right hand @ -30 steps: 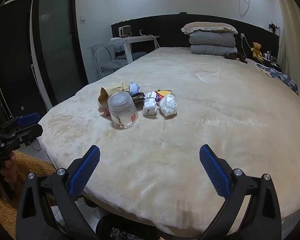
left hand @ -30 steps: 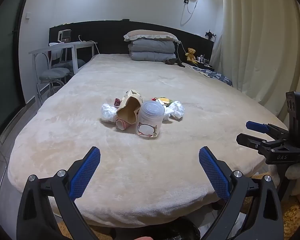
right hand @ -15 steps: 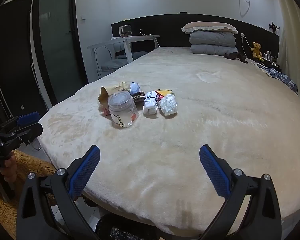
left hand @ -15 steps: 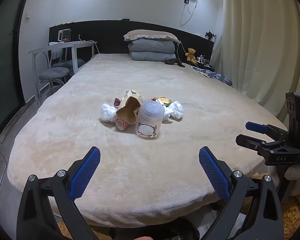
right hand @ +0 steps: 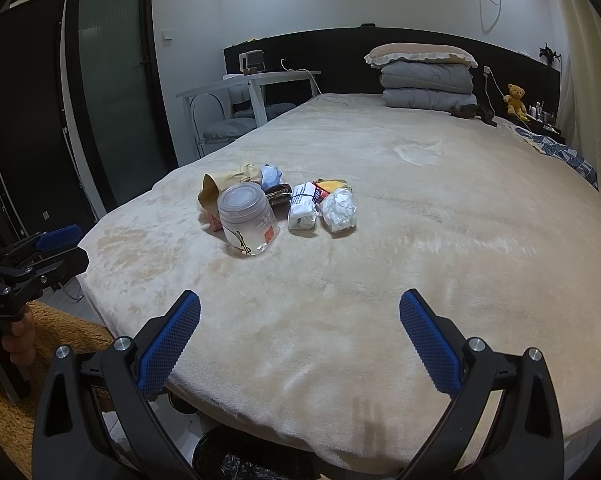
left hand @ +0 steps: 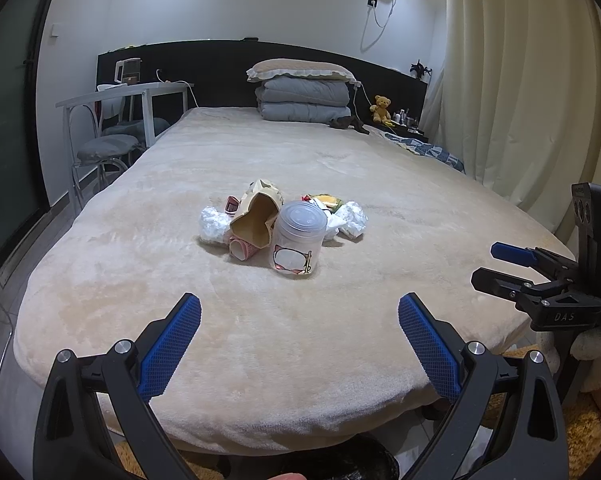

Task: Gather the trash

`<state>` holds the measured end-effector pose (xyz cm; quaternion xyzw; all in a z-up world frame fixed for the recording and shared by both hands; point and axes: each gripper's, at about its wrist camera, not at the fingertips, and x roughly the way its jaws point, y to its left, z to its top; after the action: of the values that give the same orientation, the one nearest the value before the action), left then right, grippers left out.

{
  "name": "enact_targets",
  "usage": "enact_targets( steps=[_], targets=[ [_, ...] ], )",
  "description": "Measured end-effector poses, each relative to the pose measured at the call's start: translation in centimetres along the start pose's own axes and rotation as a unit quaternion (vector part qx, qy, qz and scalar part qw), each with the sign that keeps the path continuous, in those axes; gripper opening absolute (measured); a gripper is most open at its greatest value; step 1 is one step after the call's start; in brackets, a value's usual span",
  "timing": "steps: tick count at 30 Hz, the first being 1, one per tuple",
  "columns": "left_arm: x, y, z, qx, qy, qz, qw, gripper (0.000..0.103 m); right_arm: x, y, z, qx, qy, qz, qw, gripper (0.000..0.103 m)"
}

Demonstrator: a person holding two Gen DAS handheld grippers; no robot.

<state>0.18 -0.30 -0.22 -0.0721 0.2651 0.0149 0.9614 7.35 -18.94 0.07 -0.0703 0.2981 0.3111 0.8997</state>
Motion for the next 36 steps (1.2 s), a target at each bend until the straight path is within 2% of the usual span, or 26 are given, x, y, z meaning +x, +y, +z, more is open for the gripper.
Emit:
enact_targets(
  steps=[36],
  targets=[
    [0.32,-0.19,-0.23,-0.002,0.004,-0.001,1.0,0.096,0.37,0.07,-0.08,0.002,0.0,0.004,1.0,0.099]
  ],
)
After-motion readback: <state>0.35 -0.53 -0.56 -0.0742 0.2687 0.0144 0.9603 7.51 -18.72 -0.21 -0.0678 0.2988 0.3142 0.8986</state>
